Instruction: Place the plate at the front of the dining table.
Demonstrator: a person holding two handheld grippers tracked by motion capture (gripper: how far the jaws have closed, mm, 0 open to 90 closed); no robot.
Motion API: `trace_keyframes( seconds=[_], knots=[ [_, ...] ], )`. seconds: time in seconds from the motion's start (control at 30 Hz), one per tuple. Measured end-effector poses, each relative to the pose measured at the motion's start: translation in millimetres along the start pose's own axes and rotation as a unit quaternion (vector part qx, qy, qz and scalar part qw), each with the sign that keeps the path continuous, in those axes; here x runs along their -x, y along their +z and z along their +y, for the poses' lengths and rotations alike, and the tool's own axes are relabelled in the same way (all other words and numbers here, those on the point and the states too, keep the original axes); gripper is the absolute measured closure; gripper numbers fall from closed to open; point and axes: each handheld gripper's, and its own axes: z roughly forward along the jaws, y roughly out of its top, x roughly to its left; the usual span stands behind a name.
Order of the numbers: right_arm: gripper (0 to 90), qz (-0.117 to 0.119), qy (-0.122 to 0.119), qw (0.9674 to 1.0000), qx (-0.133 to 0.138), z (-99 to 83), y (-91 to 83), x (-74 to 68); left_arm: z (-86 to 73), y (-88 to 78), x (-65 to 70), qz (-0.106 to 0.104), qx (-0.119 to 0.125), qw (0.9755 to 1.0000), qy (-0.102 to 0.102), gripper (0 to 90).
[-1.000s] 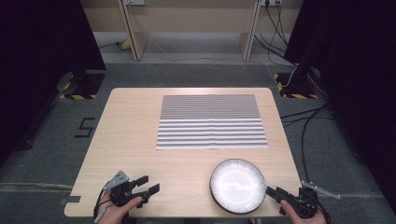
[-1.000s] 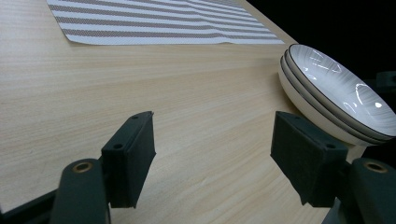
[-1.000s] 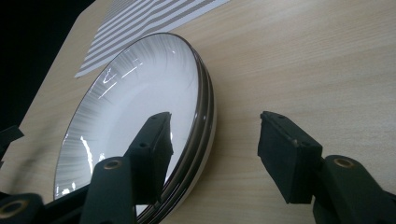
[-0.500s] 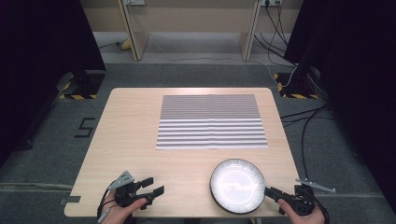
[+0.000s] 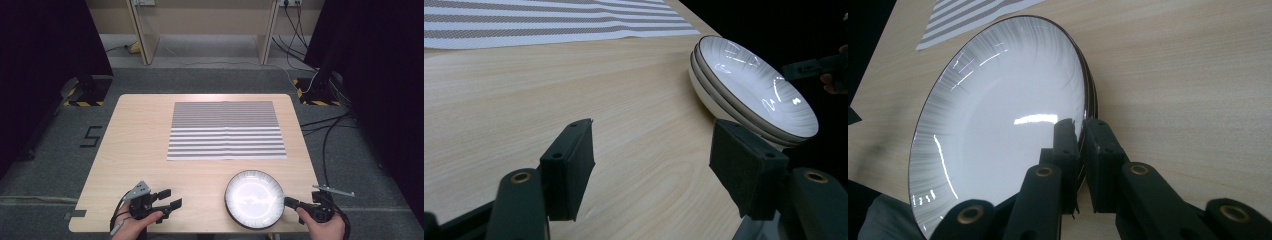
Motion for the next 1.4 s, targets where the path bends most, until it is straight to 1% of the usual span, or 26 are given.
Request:
trace_keyframes(
  seconds=[0.23, 0.3, 0.33, 0.43, 0.47, 0.5, 0.53, 0.57, 0.63, 0.67, 0.7, 0.77, 0.8, 0.83, 0.87, 0.9, 0.93, 0.97, 1.0, 1.03, 1.07, 1.1, 1.13, 1.23, 1.33, 1.4],
  knots=[
    [88.0, -0.012, 0.001, 0.9998, -0.016, 6.1, 0.5, -3.9, 4.9, 5.7, 4.5, -0.008, -0.006, 0.9999, 0.008, 33.9],
    [89.2, -0.018, -0.003, 0.9996, -0.022, 8.0, 0.2, -5.9, 5.7, 8.0, 6.0, -0.012, -0.008, 0.9999, 0.008, 34.8],
    [90.0, -0.017, -0.003, 0.9995, -0.026, 9.2, -0.3, -6.1, 6.6, 11.2, 8.6, -0.019, -0.009, 0.9998, 0.006, 35.9],
    [90.0, -0.016, 0.001, 0.9995, -0.028, 9.3, -0.1, -6.2, 8.0, 15.6, 12.6, -0.027, -0.013, 0.9995, 0.006, 38.2],
    [90.0, -0.016, 0.004, 0.9995, -0.026, 8.9, 0.1, -6.0, 10.6, 21.6, 18.0, -0.037, -0.017, 0.9991, 0.005, 38.4],
    [90.0, -0.016, 0.004, 0.9995, -0.026, 8.9, 0.1, -6.0, 10.6, 21.6, 18.0, -0.037, -0.017, 0.9991, 0.005, 38.5],
    [90.0, -0.017, 0.004, 0.9997, -0.019, 7.9, 0.4, -5.9, 14.6, 29.3, 23.9, -0.047, -0.023, 0.9986, 0.008, 38.9],
    [90.0, -0.017, 0.004, 0.9997, -0.019, 7.9, 0.4, -5.9, 14.6, 29.3, 23.9, -0.047, -0.023, 0.9986, 0.008, 39.2],
    [90.0, -0.02, 0.0, 0.9996, -0.017, 7.5, 0.4, -6.4, 18.6, 36.6, 28.4, -0.052, -0.029, 0.9982, 0.011, 39.5],
    [90.0, -0.023, 0.0, 0.9996, -0.017, 7.6, 0.8, -7.7, 24.9, 51.6, 36.1, -0.066, -0.036, 0.9971, 0.009, 40.5],
    [90.0, -0.023, -0.001, 0.9996, -0.018, 7.8, 0.7, -7.6, 24.9, 51.6, 36.1, -0.066, -0.036, 0.9971, 0.009, 40.8],
    [89.3, -0.024, -0.002, 0.9996, -0.018, 7.9, 0.8, -7.8, 27.9, 64.4, 42.6, -0.069, -0.046, 0.9964, 0.019, 41.0],
    [82.2, -0.031, -0.006, 0.9991, -0.027, 7.7, 3.6, -7.5, 28.8, 74.9, 47.4, -0.072, -0.057, 0.9955, 0.022, 41.6],
    [82.2, -0.031, -0.006, 0.9991, -0.027, 7.7, 3.6, -7.5, 28.8, 74.9, 47.4, -0.072, -0.057, 0.9955, 0.022, 41.7],
    [83.8, -0.031, -0.011, 0.9991, -0.025, 6.6, 6.7, -7.9, 29.1, 86.0, 52.2, -0.073, -0.067, 0.9947, 0.025, 42.3],
    [83.8, -0.031, -0.011, 0.9991, -0.025, 6.6, 6.7, -7.9, 29.1, 86.0, 52.2, -0.073, -0.067, 0.9947, 0.025, 42.9],
    [85.2, -0.04, -0.017, 0.9988, -0.024, 7.8, 6.2, -11.0, 30.3, 92.9, 55.4, -0.071, -0.071, 0.9946, 0.024, 43.9],
    [85.2, -0.04, -0.017, 0.9988, -0.024, 7.8, 6.2, -11.0, 30.3, 92.9, 55.4, -0.071, -0.071, 0.9946, 0.024, 45.1],
    [87.2, -0.051, -0.02, 0.9983, -0.02, 9.5, 4.8, -14.4, 32.2, 101.2, 59.5, -0.068, -0.079, 0.9942, 0.026, 46.5],
    [87.2, -0.051, -0.02, 0.9983, -0.02, 9.5, 4.8, -14.4, 32.2, 101.2, 59.5, -0.068, -0.079, 0.9942, 0.026, 47.5],
    [89.5, -0.057, -0.031, 0.9977, -0.021, 11.5, 3.5, -16.5, 33.6, 108.3, 62.3, -0.064, -0.085, 0.9939, 0.026, 48.5],
    [89.5, -0.057, -0.031, 0.9977, -0.021, 11.5, 3.5, -16.5, 33.6, 108.3, 62.3, -0.064, -0.085, 0.9939, 0.026, 49.7],
    [90.0, -0.057, -0.032, 0.9975, -0.026, 13.1, 3.1, -17.3, 34.1, 111.8, 63.5, -0.064, -0.087, 0.9938, 0.026, 50.8],
    [90.0, -0.056, -0.028, 0.9977, -0.028, 13.6, 3.0, -16.6, 35.0, 119.9, 66.1, -0.058, -0.095, 0.9935, 0.024, 52.1],
    [90.0, -0.049, -0.028, 0.998, -0.027, 12.8, 3.1, -14.7, 35.7, 124.8, 66.4, -0.051, -0.1, 0.9935, 0.02, 53.2],
    [90.0, -0.043, -0.021, 0.9983, -0.033, 12.4, 3.6, -14.7, 35.8, 126.3, 65.5, -0.049, -0.102, 0.9934, 0.016, 53.8]
  ],
)
